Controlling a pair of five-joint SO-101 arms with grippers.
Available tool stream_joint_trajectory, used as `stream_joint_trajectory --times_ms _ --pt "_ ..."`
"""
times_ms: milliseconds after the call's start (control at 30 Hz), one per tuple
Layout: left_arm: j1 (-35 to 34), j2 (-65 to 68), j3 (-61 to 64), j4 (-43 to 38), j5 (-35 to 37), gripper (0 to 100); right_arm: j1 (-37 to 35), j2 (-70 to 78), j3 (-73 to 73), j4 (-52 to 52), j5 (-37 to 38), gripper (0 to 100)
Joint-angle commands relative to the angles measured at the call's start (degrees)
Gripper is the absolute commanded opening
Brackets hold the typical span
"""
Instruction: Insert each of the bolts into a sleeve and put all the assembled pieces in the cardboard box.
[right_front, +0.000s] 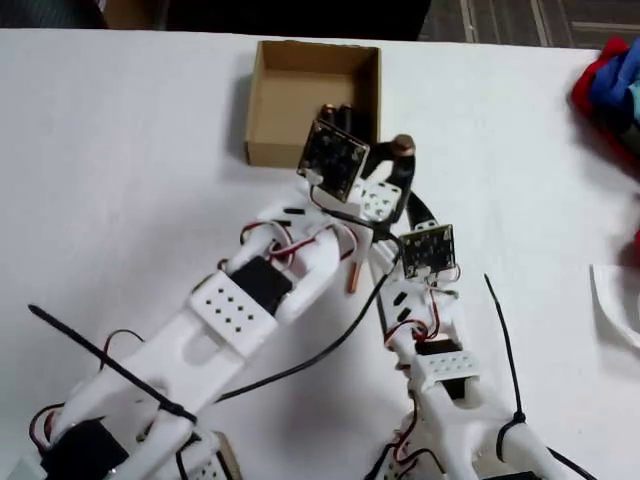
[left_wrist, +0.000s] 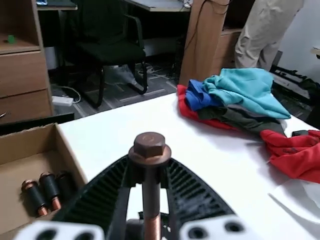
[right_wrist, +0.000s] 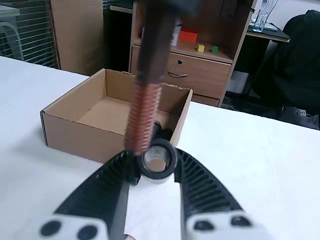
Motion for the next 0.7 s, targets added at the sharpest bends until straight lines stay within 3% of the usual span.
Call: stream_joint_trajectory --times_ms 0,267,667 --pt "-2.29 -0.44 -0.31 -0.35 0.0 3 -0.48 -0.31 -2.9 0.13 0.18 2.2" --pt "-4.66 -0.35 -0.31 -0.35 0.0 3 -6.81 -0.31 -4.92 5.85 0.09 2.2" --pt "-4.66 -0.88 1.45 0.0 0.0 3 -6.55 -0.04 -12.66 20.09 0.09 2.2"
